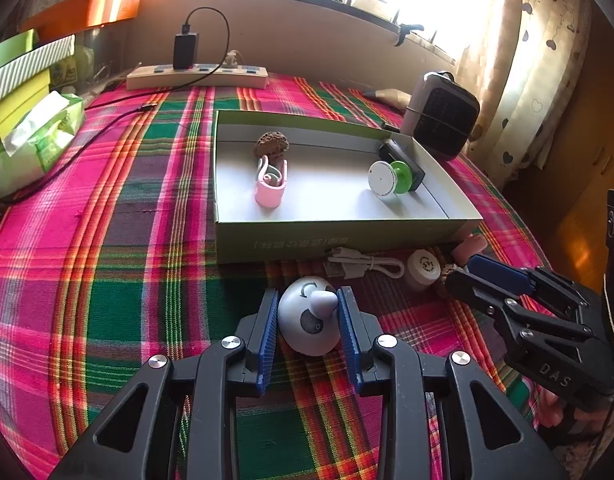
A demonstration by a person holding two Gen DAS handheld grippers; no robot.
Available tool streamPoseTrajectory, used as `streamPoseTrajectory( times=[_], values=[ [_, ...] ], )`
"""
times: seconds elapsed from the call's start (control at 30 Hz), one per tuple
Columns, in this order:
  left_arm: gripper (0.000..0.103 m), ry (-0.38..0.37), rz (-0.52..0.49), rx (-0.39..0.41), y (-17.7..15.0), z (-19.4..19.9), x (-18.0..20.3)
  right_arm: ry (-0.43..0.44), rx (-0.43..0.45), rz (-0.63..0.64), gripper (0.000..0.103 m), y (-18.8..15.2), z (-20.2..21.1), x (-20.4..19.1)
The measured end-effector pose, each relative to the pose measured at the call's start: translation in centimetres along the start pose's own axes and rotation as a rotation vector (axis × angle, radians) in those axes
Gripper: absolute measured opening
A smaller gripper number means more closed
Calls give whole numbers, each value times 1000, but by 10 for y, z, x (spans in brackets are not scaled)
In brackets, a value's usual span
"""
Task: Organize objects
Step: 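Withdraw both tools from the box toward the objects on the bedspread, then grasp the white panda-face ball with the left tool while the right tool grasps the brown walnut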
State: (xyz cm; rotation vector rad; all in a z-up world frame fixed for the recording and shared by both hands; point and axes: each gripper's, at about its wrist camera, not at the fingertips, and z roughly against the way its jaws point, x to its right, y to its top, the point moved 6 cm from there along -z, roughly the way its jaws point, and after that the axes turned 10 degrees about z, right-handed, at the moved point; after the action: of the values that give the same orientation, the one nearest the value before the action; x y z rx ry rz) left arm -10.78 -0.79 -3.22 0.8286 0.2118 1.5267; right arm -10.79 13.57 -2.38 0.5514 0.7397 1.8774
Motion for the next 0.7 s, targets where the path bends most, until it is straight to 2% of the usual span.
streamPoseTrajectory(
  times=[0.23, 0.53, 0.7],
  values=[
    [29, -4, 9, -3, 1, -2, -1, 6, -35, 19, 40, -1, -11, 0],
    [31, -13, 13, -10, 0, -5, -1, 59, -61, 35, 40, -6, -15, -9],
    [33, -14, 15, -14, 0, -5, -1, 51, -81, 30, 40, -8, -18, -9]
  ],
)
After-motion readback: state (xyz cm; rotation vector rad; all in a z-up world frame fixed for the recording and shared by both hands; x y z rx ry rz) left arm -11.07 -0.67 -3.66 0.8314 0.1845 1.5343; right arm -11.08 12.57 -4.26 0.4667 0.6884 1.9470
